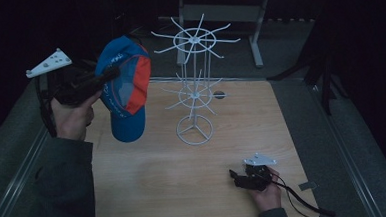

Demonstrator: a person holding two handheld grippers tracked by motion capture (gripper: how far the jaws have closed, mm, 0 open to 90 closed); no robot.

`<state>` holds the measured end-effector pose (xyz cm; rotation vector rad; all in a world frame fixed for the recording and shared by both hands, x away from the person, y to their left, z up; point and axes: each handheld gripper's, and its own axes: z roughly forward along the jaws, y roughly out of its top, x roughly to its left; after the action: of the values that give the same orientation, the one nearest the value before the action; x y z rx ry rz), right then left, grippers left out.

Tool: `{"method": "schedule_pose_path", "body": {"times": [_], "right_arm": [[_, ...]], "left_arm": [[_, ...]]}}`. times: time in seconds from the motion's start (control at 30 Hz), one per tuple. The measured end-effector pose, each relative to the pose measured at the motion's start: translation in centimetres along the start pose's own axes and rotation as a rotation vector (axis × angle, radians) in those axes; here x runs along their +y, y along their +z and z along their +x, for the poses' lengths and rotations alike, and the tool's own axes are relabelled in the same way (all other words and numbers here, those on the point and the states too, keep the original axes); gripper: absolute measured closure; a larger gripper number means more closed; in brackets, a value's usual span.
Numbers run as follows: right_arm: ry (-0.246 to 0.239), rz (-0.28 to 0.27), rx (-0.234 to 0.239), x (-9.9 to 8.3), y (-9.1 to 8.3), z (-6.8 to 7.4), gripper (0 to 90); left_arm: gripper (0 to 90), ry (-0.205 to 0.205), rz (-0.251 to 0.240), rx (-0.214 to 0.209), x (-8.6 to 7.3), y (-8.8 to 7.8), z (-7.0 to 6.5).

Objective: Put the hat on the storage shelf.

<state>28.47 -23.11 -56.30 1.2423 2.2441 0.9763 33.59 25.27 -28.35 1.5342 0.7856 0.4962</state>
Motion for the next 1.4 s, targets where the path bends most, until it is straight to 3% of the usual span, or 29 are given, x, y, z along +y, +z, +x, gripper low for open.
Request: {"method": "schedule_pose_path", "body": {"times": [0.23,0.4,1.23,1.4], "right_arm": [[-0.001,0.0,0.0,0.0,0.0,0.0,25.6],[0.0,0.0,0.0,0.0,0.0,0.0,25.6],[-0.002,0.0,0.0,0.0,0.0,0.0,25.7],[-0.001,0.0,0.0,0.0,0.0,0.0,25.6]], "left_arm": [[88.6,-0.017,-0.021,-0.026,0.3,-0.2,0.1],[88.6,-0.003,-0.014,-0.014,0.6,-0.1,-0.1],[88.6,-0.027,-0.091,-0.091,1.8,-0.2,-1.1],[88.6,-0.012,-0.091,-0.134,1.7,0.0,-1.8]]}}
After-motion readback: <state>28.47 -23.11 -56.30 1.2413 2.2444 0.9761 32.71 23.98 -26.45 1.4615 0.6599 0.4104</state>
